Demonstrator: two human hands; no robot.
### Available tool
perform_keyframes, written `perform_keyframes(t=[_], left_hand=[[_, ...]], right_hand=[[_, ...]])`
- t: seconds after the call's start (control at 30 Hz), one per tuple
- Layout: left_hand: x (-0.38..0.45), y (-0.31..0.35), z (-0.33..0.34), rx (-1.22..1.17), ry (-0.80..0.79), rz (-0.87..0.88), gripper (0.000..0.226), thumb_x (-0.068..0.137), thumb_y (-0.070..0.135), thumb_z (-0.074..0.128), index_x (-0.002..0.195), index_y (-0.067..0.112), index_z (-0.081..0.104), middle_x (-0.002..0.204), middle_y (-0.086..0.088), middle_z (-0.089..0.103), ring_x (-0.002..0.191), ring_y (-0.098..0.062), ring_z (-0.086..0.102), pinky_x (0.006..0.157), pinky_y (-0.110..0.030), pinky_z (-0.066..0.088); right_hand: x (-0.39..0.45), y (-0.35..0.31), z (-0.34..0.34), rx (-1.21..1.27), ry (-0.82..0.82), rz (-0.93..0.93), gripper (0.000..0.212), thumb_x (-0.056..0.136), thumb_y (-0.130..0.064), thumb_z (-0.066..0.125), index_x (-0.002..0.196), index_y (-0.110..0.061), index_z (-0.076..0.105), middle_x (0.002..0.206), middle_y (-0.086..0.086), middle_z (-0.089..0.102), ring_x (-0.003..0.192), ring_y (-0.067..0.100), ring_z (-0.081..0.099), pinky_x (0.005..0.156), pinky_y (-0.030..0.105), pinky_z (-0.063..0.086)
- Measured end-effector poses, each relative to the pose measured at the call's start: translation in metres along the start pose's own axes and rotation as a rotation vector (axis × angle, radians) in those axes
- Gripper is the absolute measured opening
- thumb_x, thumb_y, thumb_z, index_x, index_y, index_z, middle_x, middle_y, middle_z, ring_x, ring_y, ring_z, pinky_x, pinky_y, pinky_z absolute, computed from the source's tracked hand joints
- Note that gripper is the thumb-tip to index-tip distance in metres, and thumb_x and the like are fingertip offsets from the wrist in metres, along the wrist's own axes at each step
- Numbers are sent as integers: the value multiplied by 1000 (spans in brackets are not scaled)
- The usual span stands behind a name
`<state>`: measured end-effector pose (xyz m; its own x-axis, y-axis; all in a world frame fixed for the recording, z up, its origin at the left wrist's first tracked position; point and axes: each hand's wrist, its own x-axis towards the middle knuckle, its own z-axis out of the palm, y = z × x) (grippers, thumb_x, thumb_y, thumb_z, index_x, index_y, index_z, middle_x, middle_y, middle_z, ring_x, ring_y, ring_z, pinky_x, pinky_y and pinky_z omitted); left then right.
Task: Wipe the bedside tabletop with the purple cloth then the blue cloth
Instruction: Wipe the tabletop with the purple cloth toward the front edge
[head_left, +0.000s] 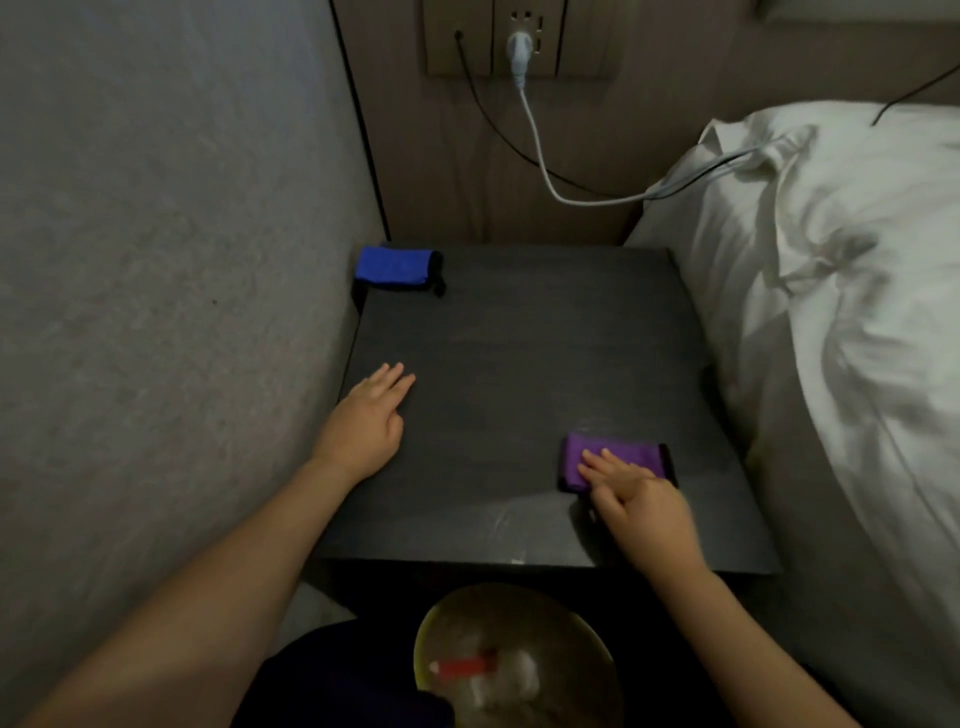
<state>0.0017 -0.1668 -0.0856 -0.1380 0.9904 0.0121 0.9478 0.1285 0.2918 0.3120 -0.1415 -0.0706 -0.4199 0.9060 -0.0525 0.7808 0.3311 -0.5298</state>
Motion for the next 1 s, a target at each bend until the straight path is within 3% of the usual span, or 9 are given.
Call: perform_keyframes(t=[0.07, 0.17, 0.37, 0.57, 1.0], left_hand=[[0, 1, 1, 0, 3, -5, 62, 77, 17, 29, 138, 9, 40, 150, -11, 34, 142, -24, 28, 117, -34, 19], [0, 1, 2, 6, 9, -6, 54, 85, 11, 36, 139, 10, 38, 151, -10, 32, 142, -23, 26, 117, -33, 18], [0, 2, 1, 8, 24, -13, 55, 87, 6, 43, 141, 12, 36, 153, -8, 29, 143, -20, 23, 117, -32, 17], [1, 3, 1, -5, 37, -8, 54, 87, 5, 43, 140, 11, 36, 152, -9, 30, 143, -21, 24, 117, -31, 17], [-1, 7, -2, 53, -50, -15, 57, 90, 7, 39, 145, 9, 23, 156, -12, 18, 146, -23, 14, 119, -34, 12]], right_hand=[[1, 15, -10, 9, 29, 55, 28, 89, -13, 52, 113, -13, 66, 128, 0, 60, 127, 11, 47, 109, 29, 31], [2, 35, -24, 17, 66, 141, 28, 88, -8, 53, 113, -13, 66, 129, 1, 59, 128, 11, 46, 108, 30, 33], [-8, 70, -46, 76, 156, 270, 28, 89, -10, 53, 113, -15, 66, 129, 4, 59, 127, 12, 46, 107, 31, 33], [-16, 61, -45, 72, 208, 316, 28, 90, -9, 52, 115, -12, 64, 129, 9, 57, 128, 16, 46, 106, 32, 34], [-35, 33, -42, -49, 132, 351, 33, 95, -20, 45, 126, -17, 56, 139, 0, 49, 132, 11, 40, 106, 31, 35]])
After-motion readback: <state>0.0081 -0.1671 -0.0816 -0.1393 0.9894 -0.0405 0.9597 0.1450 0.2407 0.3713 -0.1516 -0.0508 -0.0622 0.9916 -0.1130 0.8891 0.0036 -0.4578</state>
